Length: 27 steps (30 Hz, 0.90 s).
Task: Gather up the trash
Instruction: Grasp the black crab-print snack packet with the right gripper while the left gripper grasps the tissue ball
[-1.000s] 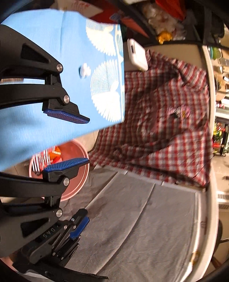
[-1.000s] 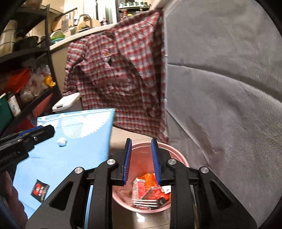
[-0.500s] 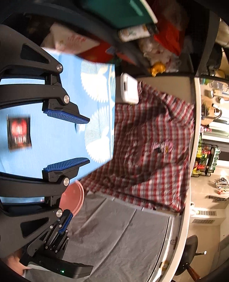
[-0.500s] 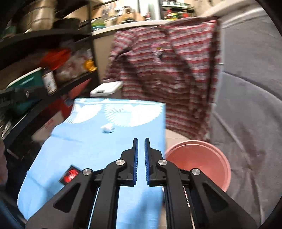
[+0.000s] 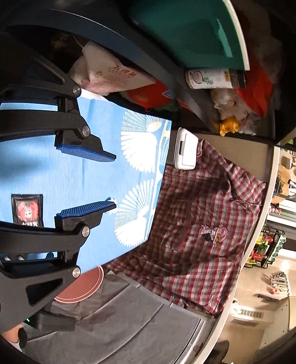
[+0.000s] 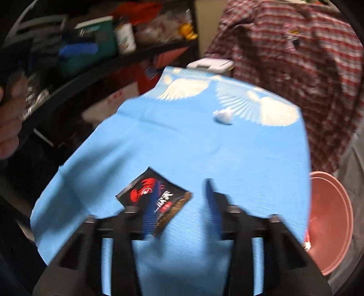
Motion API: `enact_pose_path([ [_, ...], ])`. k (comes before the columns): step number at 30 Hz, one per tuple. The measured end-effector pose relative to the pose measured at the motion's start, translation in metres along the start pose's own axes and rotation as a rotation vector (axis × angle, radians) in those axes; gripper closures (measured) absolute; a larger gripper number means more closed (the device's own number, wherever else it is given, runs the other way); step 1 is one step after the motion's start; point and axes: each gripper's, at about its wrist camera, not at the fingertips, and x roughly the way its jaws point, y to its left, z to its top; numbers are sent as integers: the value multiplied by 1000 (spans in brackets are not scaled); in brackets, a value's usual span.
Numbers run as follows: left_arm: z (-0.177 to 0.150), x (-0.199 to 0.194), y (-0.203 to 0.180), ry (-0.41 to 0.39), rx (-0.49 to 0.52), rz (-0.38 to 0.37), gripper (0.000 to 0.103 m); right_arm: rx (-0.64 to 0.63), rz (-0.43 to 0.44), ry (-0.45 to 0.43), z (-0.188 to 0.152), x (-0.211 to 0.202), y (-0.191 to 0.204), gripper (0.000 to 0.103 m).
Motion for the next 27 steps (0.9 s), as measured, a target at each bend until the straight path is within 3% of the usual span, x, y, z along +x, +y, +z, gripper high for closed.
enact_pose_path([
  [5,-3,12,8,21,15,20,67,-19,66,58,6,32,10,27],
  [9,-2,17,16,24,7,15,67,-119,88,144,-1,53,22,13],
  [14,-3,28,17,40,15,14,67,-223,44,151,-12,59,35,12],
  [23,-1,49,10,62,27,11,67,-249,91,135,-10,49,35,46],
  [24,-1,51,9,63,28,11,67,-250,102,131,-10,47,35,58],
  [25,-1,52,8,65,30,10,67,-252,102,122,-10,44,34,61],
  [27,-2,56,6,69,35,10,67,-253,99,113,-10,39,33,80],
])
